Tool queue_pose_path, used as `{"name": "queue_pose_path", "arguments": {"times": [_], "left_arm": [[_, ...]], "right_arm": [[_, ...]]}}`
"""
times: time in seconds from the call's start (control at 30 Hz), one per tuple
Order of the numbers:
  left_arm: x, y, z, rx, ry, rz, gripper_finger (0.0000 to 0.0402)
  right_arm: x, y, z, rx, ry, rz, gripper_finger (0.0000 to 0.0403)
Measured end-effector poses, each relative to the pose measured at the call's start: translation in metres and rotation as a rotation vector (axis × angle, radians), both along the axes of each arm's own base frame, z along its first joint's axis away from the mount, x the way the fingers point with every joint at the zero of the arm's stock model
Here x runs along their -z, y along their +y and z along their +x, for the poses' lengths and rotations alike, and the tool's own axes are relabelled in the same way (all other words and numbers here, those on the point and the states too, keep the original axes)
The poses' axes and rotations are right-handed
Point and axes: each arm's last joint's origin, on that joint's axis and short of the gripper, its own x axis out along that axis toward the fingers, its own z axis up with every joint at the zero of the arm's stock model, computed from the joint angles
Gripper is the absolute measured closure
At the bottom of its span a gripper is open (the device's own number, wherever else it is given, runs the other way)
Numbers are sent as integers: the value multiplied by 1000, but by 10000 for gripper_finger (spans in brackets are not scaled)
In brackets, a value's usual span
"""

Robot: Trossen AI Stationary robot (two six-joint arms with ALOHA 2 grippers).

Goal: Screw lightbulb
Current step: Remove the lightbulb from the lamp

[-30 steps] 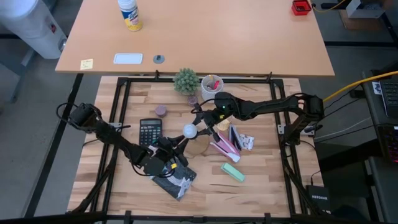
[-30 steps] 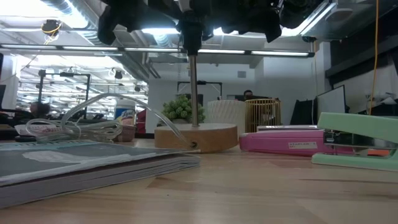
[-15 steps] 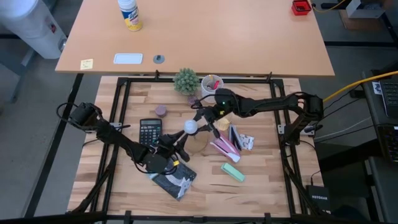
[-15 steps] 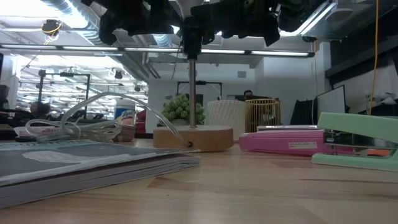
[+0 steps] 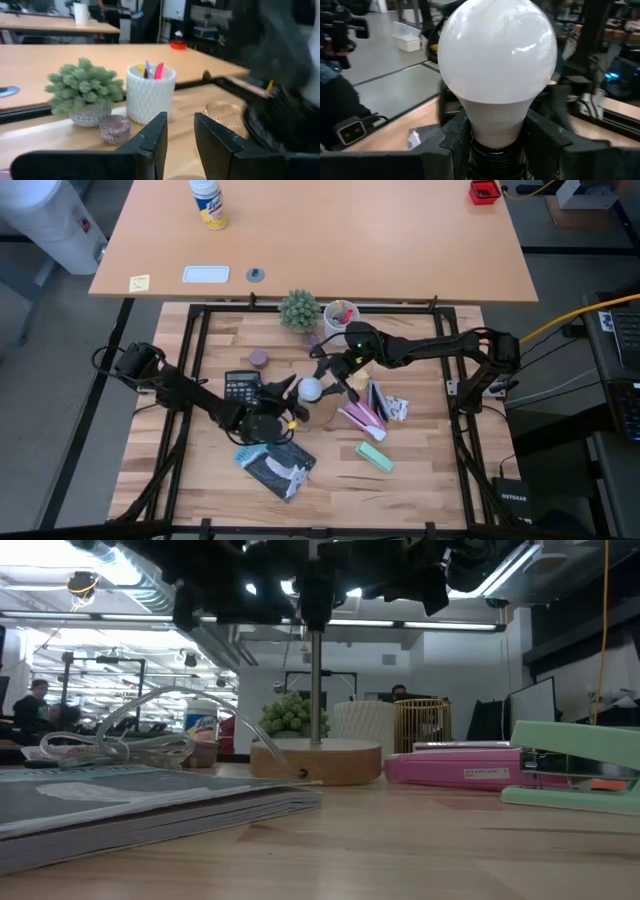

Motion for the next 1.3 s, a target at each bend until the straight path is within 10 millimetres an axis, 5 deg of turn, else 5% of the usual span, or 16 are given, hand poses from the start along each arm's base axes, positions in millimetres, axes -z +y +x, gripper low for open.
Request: {"name": "queue_pose_path", "arguments": {"times": [0.17,0.6,1.3], "left_arm": [[1,6,0,-33,32,22,314],[-27,-37,-27,84,-80,-15,314],[-20,-34,-5,209,-217,-135,314]], "right_arm": [[1,-1,0,31,14,-4,249],[2,-9,-1,71,25,-9,249],[3,-9,-1,73,28,-9,249]]}}
